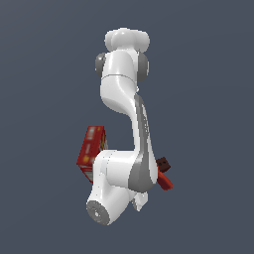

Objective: Pick up a designated object from a clutter of objects.

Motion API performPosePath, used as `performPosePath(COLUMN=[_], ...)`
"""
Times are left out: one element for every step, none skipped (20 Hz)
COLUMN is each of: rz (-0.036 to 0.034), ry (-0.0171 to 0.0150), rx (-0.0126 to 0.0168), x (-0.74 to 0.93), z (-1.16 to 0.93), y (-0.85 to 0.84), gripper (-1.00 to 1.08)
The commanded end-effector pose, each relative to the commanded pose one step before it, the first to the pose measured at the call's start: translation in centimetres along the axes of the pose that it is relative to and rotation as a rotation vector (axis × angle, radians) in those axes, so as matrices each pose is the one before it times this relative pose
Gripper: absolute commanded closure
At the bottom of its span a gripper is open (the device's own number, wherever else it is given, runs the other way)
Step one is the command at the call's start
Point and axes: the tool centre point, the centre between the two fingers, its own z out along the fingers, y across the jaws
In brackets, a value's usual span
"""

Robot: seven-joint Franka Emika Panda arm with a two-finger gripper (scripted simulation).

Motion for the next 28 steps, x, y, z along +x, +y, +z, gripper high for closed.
performPosePath(rz=[0.00797, 0.00113, 0.00000, 0.00000, 0.00000, 0.00000, 0.00000, 0.00000, 0.00000, 0.00000, 0.00000, 0.00000, 0.00000, 0.00000, 0.00000, 0.00000, 0.00000, 0.00000, 0.00000, 0.00000, 0.00000, 0.00000, 0.00000, 0.00000, 0.00000, 0.00000, 0.00000, 0.00000], ry=[-0.00560, -0.00078, 0.00000, 0.00000, 0.00000, 0.00000, 0.00000, 0.00000, 0.00000, 0.00000, 0.00000, 0.00000, 0.00000, 0.00000, 0.00000, 0.00000, 0.00000, 0.00000, 0.00000, 0.00000, 0.00000, 0.00000, 0.00000, 0.00000, 0.00000, 0.00000, 0.00000, 0.00000], rx=[0.00153, 0.00013, 0.00000, 0.00000, 0.00000, 0.00000, 0.00000, 0.00000, 0.00000, 0.00000, 0.00000, 0.00000, 0.00000, 0.00000, 0.00000, 0.00000, 0.00000, 0.00000, 0.00000, 0.00000, 0.00000, 0.00000, 0.00000, 0.00000, 0.00000, 0.00000, 0.00000, 0.00000], x=[0.045, 0.020, -0.021, 0.000, 0.000, 0.000, 0.000, 0.000, 0.000, 0.000, 0.000, 0.000, 0.000, 0.012, -0.001, -0.004, -0.007, -0.010, -0.014, -0.017, -0.021, -0.025, -0.029, -0.034, -0.039, -0.045, -0.051, -0.058], z=[0.061, 0.015, 0.009, 0.000, 0.000, 0.000, 0.000, 0.000, 0.000, 0.000, 0.000, 0.000, 0.000, 0.006, -0.001, -0.004, -0.006, -0.009, -0.012, -0.015, -0.018, -0.022, -0.026, -0.030, -0.035, -0.040, -0.046, -0.053], y=[-0.129, -0.018, -0.005, 0.000, 0.000, 0.000, 0.000, 0.000, 0.000, 0.000, 0.000, 0.000, 0.000, 0.013, 0.004, 0.014, 0.023, 0.032, 0.042, 0.053, 0.064, 0.077, 0.090, 0.104, 0.120, 0.137, 0.155, 0.176], gripper=[-1.00, -1.00, -1.00, 1.08, 1.08, 1.08, 1.08, 1.08, 1.08, 1.08, 1.08, 1.08, 1.08, 1.08, 1.08, 1.08, 1.08, 1.08, 1.08, 1.08, 1.08, 1.08, 1.08, 1.08, 1.08, 1.08, 1.08, 1.08])
